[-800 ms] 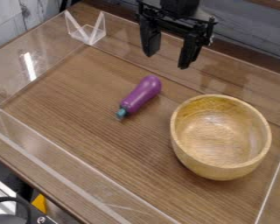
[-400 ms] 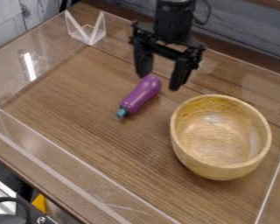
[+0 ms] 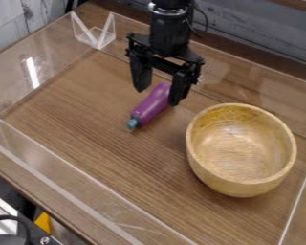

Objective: Put the purple eggplant in the brown bowl

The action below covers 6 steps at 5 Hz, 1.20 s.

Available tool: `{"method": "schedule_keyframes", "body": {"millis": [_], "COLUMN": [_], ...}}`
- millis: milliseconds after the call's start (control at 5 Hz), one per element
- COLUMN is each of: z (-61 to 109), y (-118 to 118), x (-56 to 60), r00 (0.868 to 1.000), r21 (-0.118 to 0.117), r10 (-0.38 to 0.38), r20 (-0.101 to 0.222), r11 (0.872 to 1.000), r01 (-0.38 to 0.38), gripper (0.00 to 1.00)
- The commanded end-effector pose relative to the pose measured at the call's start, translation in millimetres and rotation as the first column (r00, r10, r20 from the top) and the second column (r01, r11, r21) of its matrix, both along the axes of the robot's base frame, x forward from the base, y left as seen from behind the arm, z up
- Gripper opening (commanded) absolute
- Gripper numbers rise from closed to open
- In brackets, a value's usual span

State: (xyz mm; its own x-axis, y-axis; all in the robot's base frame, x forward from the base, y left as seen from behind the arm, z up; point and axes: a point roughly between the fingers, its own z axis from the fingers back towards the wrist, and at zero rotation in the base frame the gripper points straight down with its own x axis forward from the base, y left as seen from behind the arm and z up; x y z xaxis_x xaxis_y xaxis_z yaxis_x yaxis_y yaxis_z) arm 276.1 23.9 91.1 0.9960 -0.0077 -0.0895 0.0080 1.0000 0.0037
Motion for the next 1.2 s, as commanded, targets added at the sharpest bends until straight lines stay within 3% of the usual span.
{"method": "schedule_keyframes", "body": {"millis": [0,1000], "z": [13.2,-4.8], "y": [6.8,16.2], "x": [3.0,6.0], "r00": [0.997,0.992], "r21": [0.021,0.042], "r10": [0.0,-0.012], "r20": [0.077,0.127], "r11": [1.0,0.999], "r01": [-0.001,0.007], "gripper": [1.0,1.0]}}
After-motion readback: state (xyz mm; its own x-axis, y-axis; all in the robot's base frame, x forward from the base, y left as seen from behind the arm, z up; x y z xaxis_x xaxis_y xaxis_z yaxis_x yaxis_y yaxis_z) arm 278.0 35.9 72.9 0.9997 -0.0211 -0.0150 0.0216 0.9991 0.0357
